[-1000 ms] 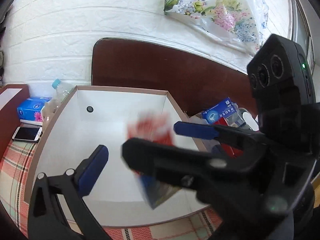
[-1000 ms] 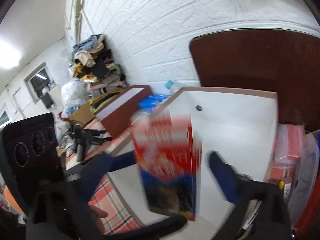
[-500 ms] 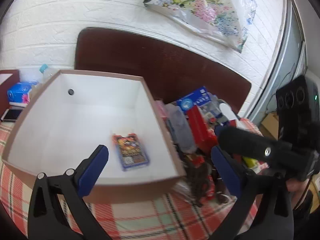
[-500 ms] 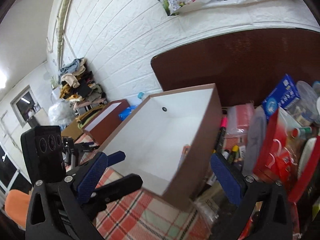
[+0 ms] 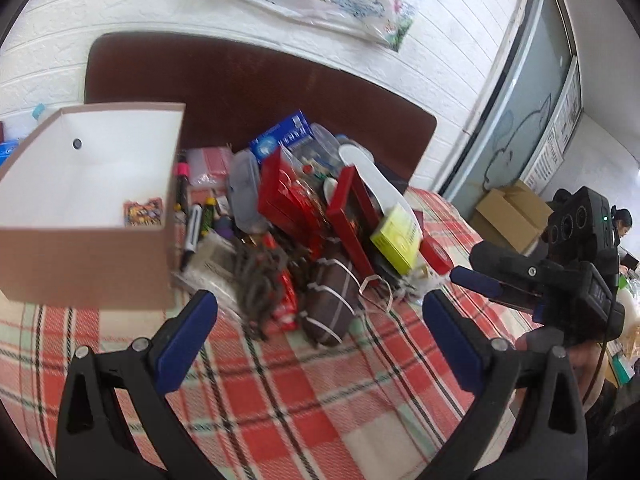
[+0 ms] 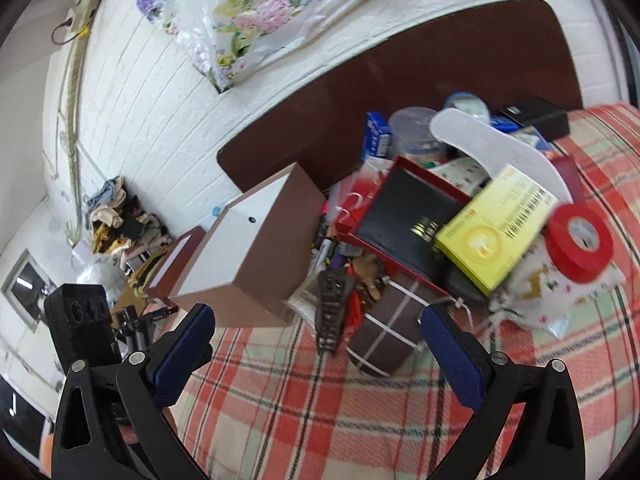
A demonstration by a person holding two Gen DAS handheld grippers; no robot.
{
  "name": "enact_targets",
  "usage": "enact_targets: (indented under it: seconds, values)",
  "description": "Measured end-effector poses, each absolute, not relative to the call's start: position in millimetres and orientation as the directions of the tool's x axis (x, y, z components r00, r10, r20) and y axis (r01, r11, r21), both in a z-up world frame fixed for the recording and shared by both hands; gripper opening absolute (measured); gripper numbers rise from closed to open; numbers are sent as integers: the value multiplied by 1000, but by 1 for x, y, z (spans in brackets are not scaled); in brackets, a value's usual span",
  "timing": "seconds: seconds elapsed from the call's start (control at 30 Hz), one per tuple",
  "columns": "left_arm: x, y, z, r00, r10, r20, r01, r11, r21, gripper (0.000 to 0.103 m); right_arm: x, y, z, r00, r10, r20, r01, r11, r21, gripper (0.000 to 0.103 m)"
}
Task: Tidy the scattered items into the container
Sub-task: 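Return the right gripper to the pile and reach for the red tape roll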
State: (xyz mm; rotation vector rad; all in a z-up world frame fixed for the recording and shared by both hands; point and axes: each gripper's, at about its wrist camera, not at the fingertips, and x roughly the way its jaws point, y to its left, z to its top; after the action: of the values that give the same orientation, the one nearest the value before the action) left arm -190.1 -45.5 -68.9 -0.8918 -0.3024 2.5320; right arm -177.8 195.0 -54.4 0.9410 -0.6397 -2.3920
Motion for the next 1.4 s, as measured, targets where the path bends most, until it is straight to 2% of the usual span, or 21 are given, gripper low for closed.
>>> enact_targets:
  seconds: [0.23, 0.4, 0.8, 0.97, 1.2, 1.4]
  values:
    - [-166, -16, -70, -665, 482, -571, -362, -876, -319, 103, -151, 251, -64, -693, -553, -462, 151, -739, 657, 103]
    - [-158, -3, -68, -655, 488, -577, -378, -873, -308, 103, -143, 268, -55, -724, -540, -429, 137, -722, 678, 103]
    - [-169, 9, -74, -635, 498, -591, -384, -867, -318, 103, -151, 278, -71, -721, -547, -426, 128, -709, 694, 103]
    - [-179, 17, -80, -619, 518, -590, -393, -855, -338, 103, -159, 287, -85, -727, -530, -437, 96, -708, 699, 103]
    - [-190, 52, -94, -590, 530, -609, -453, -842, -293, 103, -168, 310, -103, -741, -476, -475, 28, -728, 685, 103]
    - [-209, 88, -99, -573, 551, -607, -493, -823, -282, 102, -183, 346, -107, -772, -371, -516, -25, -793, 608, 103]
